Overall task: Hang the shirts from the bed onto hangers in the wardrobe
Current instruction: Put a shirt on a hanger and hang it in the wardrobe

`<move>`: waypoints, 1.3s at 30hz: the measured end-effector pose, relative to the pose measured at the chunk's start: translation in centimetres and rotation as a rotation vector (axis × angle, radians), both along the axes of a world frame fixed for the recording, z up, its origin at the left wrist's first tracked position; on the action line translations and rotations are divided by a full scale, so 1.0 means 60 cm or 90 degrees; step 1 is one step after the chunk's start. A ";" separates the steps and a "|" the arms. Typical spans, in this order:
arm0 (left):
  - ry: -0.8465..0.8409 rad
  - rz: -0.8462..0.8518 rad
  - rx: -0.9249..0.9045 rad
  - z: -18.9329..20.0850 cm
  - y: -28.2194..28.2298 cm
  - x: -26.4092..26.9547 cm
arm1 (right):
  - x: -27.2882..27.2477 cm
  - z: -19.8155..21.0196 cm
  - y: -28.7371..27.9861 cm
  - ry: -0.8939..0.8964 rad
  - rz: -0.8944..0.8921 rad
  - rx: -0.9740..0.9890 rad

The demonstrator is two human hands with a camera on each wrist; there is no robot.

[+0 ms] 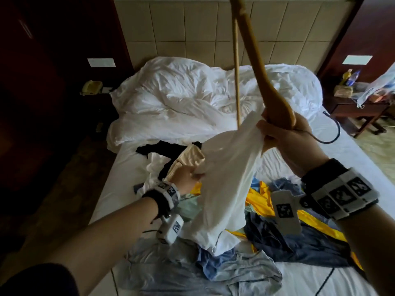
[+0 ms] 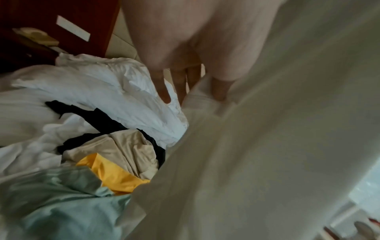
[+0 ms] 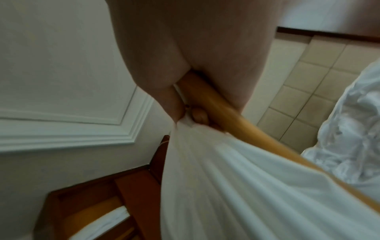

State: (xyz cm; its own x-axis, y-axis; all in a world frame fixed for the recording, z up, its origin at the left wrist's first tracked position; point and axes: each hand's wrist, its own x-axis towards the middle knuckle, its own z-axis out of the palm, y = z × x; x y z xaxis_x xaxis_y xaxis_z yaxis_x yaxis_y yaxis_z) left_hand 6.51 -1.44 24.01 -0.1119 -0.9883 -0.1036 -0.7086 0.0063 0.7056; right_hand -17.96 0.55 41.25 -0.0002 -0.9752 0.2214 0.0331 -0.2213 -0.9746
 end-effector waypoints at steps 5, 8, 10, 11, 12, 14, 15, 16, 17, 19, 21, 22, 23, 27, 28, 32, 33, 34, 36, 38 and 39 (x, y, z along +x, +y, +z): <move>0.096 0.027 -0.036 0.062 -0.017 0.069 | -0.081 -0.059 -0.004 0.127 -0.112 0.013; 0.237 0.071 -0.077 0.094 -0.016 0.078 | -0.104 -0.110 -0.005 0.191 -0.156 0.068; 0.258 0.066 -0.090 0.111 -0.012 0.063 | -0.097 -0.135 -0.004 0.273 -0.187 0.110; 0.260 0.054 -0.085 0.117 -0.010 0.054 | -0.090 -0.143 -0.003 0.310 -0.194 0.125; 0.261 0.030 -0.075 0.128 -0.005 0.043 | -0.077 -0.147 -0.001 0.320 -0.196 0.123; 0.258 -0.018 -0.042 0.142 0.001 0.020 | -0.044 -0.149 0.006 0.323 -0.158 0.091; 0.246 -0.038 -0.027 0.144 0.003 0.010 | -0.024 -0.145 0.011 0.332 -0.123 0.069; 0.225 -0.061 -0.015 0.149 0.005 0.000 | -0.004 -0.140 0.016 0.342 -0.081 0.054; 0.204 -0.084 -0.008 0.151 0.007 -0.009 | 0.015 -0.136 0.019 0.343 -0.038 0.043; 0.200 -0.115 0.002 0.162 0.015 -0.027 | 0.054 -0.135 0.025 0.347 0.025 0.035; 0.285 -0.093 0.044 0.173 0.022 -0.031 | 0.083 -0.136 0.029 0.397 0.038 0.024; 0.317 -0.088 0.069 0.175 0.025 -0.027 | 0.090 -0.138 0.031 0.418 0.036 0.019; 0.334 -0.096 0.091 0.173 0.024 -0.020 | 0.092 -0.140 0.031 0.428 0.034 0.016; 0.151 -0.205 0.124 0.147 0.030 0.029 | 0.077 -0.146 0.026 0.392 0.000 0.031; 0.084 -0.218 0.120 0.140 0.035 0.038 | 0.073 -0.147 0.024 0.361 -0.007 0.031; -0.027 -0.209 0.119 0.115 0.047 0.068 | 0.054 -0.142 0.018 0.287 -0.046 0.030; -0.025 -0.201 0.122 0.111 0.048 0.074 | 0.050 -0.140 0.018 0.278 -0.054 0.023; -0.023 -0.197 0.126 0.111 0.050 0.080 | 0.046 -0.138 0.019 0.273 -0.066 0.019; -0.038 -0.202 0.119 0.114 0.052 0.089 | 0.037 -0.140 0.019 0.269 -0.089 0.023; -0.097 -0.202 0.098 0.117 0.050 0.098 | 0.024 -0.146 0.017 0.275 -0.115 0.029; -0.133 -0.209 0.075 0.117 0.048 0.104 | 0.018 -0.149 0.016 0.283 -0.126 0.035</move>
State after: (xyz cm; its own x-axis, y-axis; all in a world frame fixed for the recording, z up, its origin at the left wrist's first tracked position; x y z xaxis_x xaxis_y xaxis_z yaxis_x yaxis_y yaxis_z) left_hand 12.75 1.43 31.04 -0.3841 -0.8835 -0.2680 -0.8104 0.1835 0.5564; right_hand -16.87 1.52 32.30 -0.1043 -0.9762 0.1900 -0.4266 -0.1287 -0.8953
